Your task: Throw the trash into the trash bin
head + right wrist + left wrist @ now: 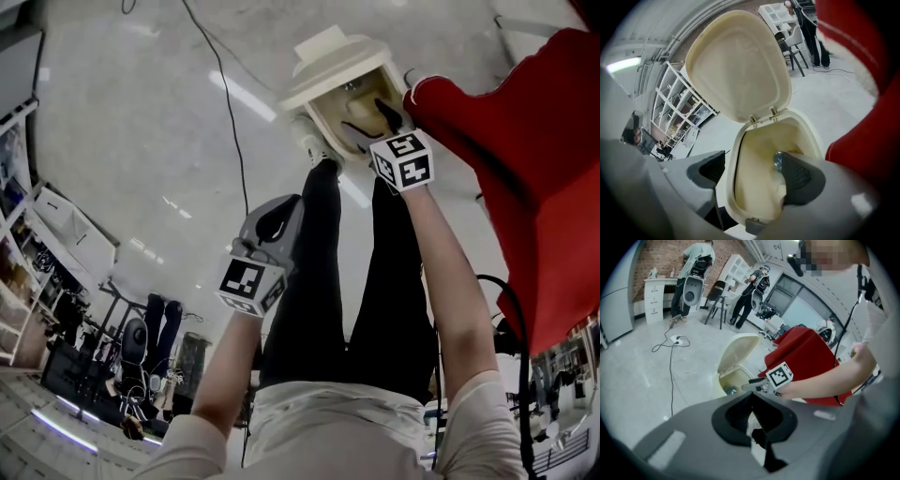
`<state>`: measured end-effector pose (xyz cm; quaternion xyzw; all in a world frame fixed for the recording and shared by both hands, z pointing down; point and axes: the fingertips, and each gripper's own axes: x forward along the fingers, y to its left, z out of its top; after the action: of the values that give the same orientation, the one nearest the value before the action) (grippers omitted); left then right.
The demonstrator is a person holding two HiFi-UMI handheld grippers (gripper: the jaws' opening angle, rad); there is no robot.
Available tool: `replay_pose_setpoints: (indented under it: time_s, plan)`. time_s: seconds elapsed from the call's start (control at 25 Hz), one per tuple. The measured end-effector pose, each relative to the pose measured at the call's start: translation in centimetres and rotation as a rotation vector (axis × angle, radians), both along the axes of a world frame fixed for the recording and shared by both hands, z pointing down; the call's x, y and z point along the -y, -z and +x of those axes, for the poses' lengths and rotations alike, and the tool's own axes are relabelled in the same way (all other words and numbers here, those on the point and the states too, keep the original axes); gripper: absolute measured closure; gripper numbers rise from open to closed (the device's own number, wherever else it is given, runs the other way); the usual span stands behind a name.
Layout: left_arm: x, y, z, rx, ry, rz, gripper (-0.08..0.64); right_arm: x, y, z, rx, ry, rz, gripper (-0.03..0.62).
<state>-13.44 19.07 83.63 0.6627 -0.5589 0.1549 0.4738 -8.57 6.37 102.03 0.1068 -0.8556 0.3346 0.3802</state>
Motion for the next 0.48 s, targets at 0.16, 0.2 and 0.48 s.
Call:
replay_pose_setpoints:
  time_s: [0.16,0.2,0.48]
  plan:
    - [0.8,2.0,0.2,0.009,-0.009,0.024,0.555,-0.5,3.5,1.5,0.011,-0.022,-0.007,0.263]
    - [1.0,2.8,0.3,0.012,-0.01,0.029,0.555,-0.6,4.9,2.0,0.014,-0.026,-0.006,0.276]
    - [3.1,11.3,1.2,0.024,-0.023,0.079,0.555,-0.8,16.8,5.3,0.03,-0.011,0.02,0.408]
